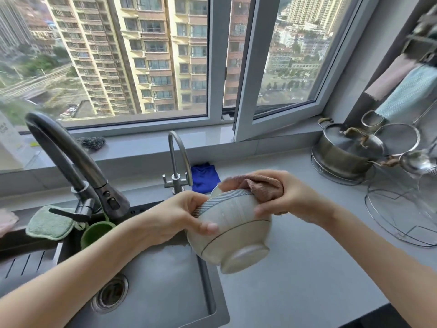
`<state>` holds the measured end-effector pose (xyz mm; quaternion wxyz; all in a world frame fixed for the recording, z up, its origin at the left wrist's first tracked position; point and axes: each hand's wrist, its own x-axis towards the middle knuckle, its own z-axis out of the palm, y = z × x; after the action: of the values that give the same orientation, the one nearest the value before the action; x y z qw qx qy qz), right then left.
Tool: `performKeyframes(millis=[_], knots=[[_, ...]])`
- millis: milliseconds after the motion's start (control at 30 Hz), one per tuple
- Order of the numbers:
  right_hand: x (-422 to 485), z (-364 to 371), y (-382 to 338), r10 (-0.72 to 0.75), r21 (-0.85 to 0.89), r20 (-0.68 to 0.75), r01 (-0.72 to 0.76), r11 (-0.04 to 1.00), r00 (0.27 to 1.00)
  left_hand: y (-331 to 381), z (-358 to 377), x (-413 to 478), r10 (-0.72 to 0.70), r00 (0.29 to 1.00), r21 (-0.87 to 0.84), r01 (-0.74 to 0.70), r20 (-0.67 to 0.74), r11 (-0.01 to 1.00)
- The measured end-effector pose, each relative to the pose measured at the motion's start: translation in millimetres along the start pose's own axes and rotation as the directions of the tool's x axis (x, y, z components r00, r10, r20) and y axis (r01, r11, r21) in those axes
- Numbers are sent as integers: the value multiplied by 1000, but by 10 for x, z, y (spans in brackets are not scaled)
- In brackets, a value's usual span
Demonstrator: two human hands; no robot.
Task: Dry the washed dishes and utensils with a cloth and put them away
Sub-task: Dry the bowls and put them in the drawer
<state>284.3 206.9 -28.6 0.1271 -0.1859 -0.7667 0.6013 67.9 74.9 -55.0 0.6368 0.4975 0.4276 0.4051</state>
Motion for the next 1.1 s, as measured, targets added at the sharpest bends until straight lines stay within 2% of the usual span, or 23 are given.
performKeyframes(millis=[33, 100, 167, 200, 233, 267, 300, 367, 400, 433, 467, 533, 567, 600, 633, 667, 700, 733, 767, 800, 867, 1000, 1100], knots=[[-28, 101, 18, -83, -71, -150, 73, 995, 985, -33, 30, 9, 16, 998, -40, -18, -55, 999], [-59, 425, 43, -294, -452, -333, 122, 884, 896, -70, 98, 66, 32, 980, -82, -49, -195, 995], [-51, 734, 94, -462, -766, -281, 93, 636, 841, -74, 187, 139, 73, 938, -65, -101, -339, 993], [-30, 813, 142, -503, -844, -239, 78, 530, 831, -82, 222, 162, 108, 916, -30, -129, -387, 991], [3, 826, 146, -506, -867, -230, 60, 494, 831, -88, 256, 174, 136, 898, -1, -151, -418, 989], [58, 768, 122, -475, -841, -251, 52, 538, 844, -96, 274, 174, 150, 888, 6, -164, -435, 986], [123, 663, 96, -408, -767, -289, 45, 640, 866, -99, 281, 169, 146, 884, -7, -166, -444, 986], [240, 408, 54, -184, -425, -381, 6, 905, 906, -111, 258, 165, 108, 884, -44, -144, -455, 989], [274, 328, 44, -64, -256, -411, -48, 965, 910, -107, 241, 165, 93, 884, -60, -135, -458, 989], [268, 338, 51, -30, -239, -433, -83, 967, 901, -98, 226, 169, 88, 885, -77, -138, -458, 987], [230, 414, 83, -115, -392, -455, -83, 916, 883, -94, 210, 174, 93, 885, -92, -151, -455, 984], [118, 679, 129, -352, -730, -407, -68, 680, 843, -89, 194, 183, 122, 891, -99, -182, -437, 978], [69, 762, 150, -440, -827, -345, -47, 560, 829, -94, 199, 180, 137, 894, -94, -195, -427, 976], [84, 768, 164, -474, -848, -317, -21, 529, 821, -107, 190, 177, 150, 896, -87, -204, -418, 975], [135, 705, 151, -461, -809, -338, -3, 587, 821, -120, 172, 171, 160, 899, -80, -209, -408, 975], [187, 602, 120, -397, -688, -397, 18, 725, 827, -119, 151, 151, 167, 903, -75, -213, -397, 974], [239, 465, 105, -283, -477, -428, 52, 878, 858, -120, 121, 125, 178, 905, -80, -225, -386, 971], [266, 325, 115, -156, -205, -393, 79, 976, 906, -129, 79, 96, 189, 907, -103, -244, -378, 964], [261, 203, 143, -39, 60, -309, 61, 996, 950, -143, 36, 70, 203, 906, -139, -270, -372, 953], [254, 120, 194, 39, 263, -229, 24, 965, 973, -154, 1, 49, 221, 901, -186, -306, -372, 934], [229, 68, 315, 101, 447, -154, -22, 894, 983, -220, -38, 47, 248, 889, -281, -368, -385, 886], [271, 72, 384, 126, 559, -155, -18, 829, 980, -346, -61, 74, 226, 896, -413, -384, -381, 826], [282, 62, 390, 157, 586, -195, -13, 810, 968, -349, -131, -13, 238, 953, -444, -298, -187, 845]])
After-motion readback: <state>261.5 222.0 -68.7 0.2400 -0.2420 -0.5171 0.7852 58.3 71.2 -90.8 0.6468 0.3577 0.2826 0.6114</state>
